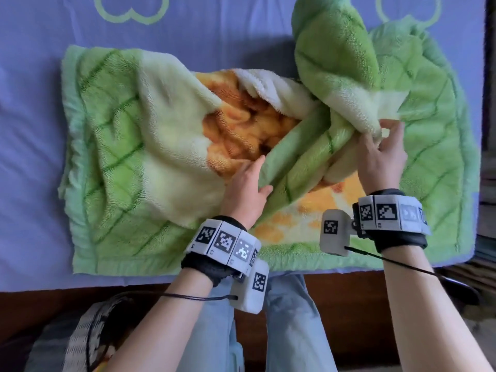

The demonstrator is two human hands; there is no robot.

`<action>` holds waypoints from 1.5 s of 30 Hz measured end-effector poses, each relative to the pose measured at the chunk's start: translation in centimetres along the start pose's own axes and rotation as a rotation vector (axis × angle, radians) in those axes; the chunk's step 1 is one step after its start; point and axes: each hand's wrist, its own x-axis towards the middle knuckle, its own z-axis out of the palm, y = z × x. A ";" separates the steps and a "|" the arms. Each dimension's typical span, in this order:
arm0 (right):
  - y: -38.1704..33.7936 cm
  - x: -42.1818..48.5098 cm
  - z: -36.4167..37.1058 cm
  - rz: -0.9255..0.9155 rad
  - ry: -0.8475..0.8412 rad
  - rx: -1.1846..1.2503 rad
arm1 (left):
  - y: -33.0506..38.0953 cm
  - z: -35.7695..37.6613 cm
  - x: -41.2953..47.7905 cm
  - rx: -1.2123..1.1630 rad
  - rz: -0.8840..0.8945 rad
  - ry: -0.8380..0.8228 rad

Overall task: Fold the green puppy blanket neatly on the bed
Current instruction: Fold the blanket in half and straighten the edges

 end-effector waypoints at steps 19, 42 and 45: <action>12.8 -0.4 -3.7 0.717 -0.413 0.101 | 5.2 8.1 -0.5 0.180 0.010 -0.217; 13.9 4.3 -13.9 0.377 -0.148 0.296 | 8.0 16.7 -2.3 0.290 0.072 -0.482; 14.6 4.3 -14.3 0.364 -0.131 0.281 | 8.5 16.1 -1.7 0.230 0.144 -0.348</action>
